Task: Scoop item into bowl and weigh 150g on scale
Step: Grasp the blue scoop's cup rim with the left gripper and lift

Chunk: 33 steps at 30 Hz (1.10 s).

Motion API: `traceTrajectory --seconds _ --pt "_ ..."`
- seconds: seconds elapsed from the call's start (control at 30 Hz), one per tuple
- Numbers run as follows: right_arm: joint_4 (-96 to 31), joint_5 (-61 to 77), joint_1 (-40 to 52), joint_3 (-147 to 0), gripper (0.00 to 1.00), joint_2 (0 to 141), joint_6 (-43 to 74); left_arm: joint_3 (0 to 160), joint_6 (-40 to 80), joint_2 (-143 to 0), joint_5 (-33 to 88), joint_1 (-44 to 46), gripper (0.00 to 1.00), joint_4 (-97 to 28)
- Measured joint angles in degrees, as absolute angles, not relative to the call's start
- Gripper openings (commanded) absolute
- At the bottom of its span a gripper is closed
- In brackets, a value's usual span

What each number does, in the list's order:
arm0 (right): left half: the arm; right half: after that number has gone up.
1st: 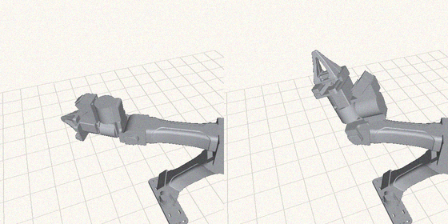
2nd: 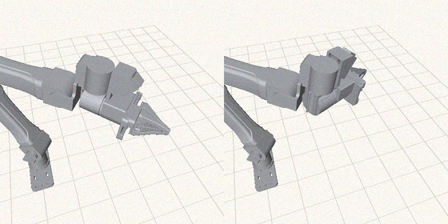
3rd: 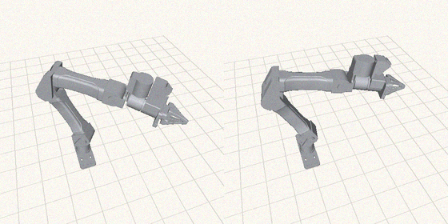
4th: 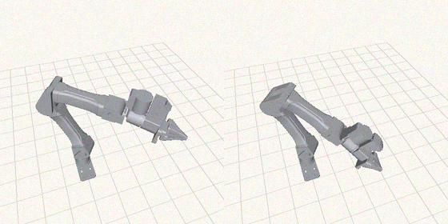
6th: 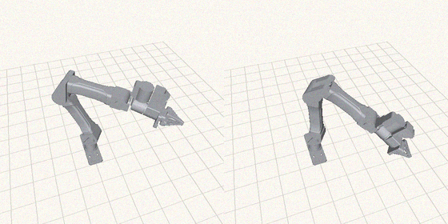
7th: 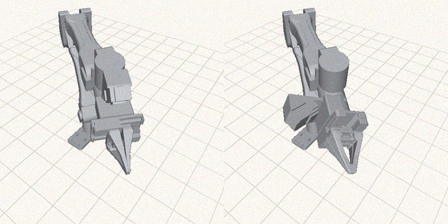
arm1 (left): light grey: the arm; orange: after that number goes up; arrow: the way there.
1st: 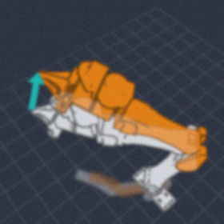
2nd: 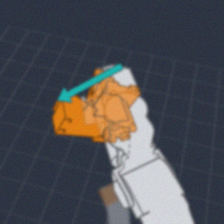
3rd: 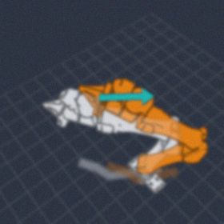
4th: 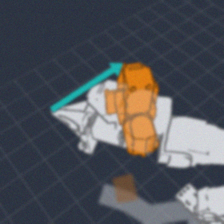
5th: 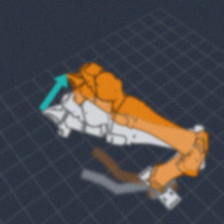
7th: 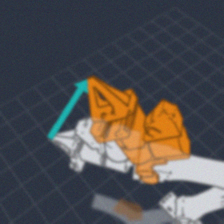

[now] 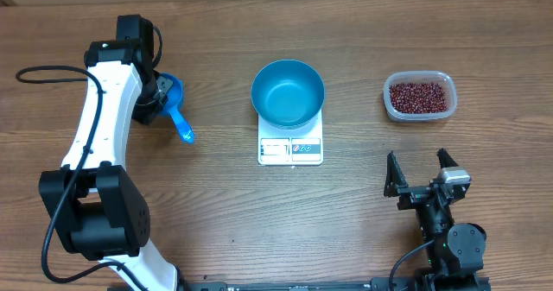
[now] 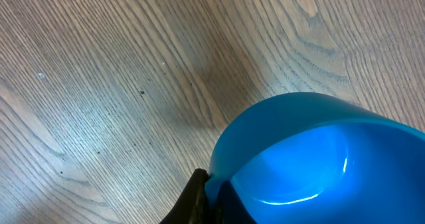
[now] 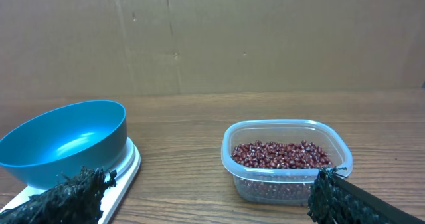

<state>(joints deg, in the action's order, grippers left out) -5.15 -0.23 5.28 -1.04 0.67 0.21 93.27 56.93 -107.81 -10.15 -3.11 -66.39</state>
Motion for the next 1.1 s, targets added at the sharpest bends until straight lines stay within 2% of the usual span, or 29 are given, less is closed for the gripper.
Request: traceTrajectory --seconds 0.33,0.63,0.83,1.1 --pt "-5.06 -0.40 5.28 -1.04 1.00 0.67 0.21 93.27 57.06 -107.81 -10.15 -3.11 0.04 -66.15" --pt "11.09 -4.99 5.28 -1.04 1.00 0.62 0.14 93.27 57.12 -107.81 -10.17 -3.11 0.04 -66.02" --pt "12.82 -10.07 5.28 -1.13 1.00 0.78 0.19 93.27 58.15 -107.81 -10.15 -3.11 0.04 -65.98" --pt "12.56 -12.64 5.28 -11.49 1.00 14.61 0.16 93.27 58.65 -107.81 -10.17 -3.11 0.04 -65.84"
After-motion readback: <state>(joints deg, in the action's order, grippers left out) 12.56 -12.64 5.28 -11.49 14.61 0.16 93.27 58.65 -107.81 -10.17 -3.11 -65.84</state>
